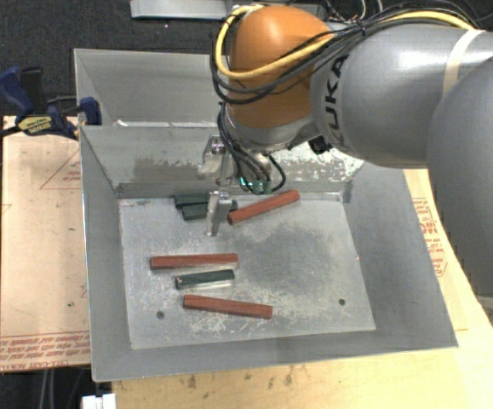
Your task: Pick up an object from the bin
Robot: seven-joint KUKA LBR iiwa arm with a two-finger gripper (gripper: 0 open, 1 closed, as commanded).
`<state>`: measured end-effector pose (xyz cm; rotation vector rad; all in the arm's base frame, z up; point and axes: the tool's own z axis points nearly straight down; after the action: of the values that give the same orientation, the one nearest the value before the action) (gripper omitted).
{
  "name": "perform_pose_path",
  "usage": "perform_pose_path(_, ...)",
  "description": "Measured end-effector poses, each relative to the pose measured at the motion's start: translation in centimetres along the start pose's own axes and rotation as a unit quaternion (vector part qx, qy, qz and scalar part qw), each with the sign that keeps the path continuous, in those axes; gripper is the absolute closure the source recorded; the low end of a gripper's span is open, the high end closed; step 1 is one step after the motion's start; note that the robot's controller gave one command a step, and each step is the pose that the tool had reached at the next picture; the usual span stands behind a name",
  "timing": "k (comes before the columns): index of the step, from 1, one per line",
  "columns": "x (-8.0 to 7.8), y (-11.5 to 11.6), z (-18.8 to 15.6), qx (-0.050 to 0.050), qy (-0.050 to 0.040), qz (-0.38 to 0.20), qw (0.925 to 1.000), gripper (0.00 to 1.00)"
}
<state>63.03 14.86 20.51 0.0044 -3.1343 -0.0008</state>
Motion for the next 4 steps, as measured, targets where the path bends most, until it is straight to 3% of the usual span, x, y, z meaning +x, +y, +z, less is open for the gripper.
perform_pose_path(1,-0.2,-0.1,-0.5,0.000,-0.0040,0.001,1.0000,0.00)
perform_pose_path(2,-1.6,-1.9,6.9,-0.001,-0.0063,0.022,0.9997,0.00)
perform_pose_path(3,4.9,-4.2,7.3,0.000,-0.0034,-0.137,0.9906,0.00)
perform_pose_path(4,0.8,-3.3,7.6,-0.001,-0.0055,-0.024,0.9997,0.00)
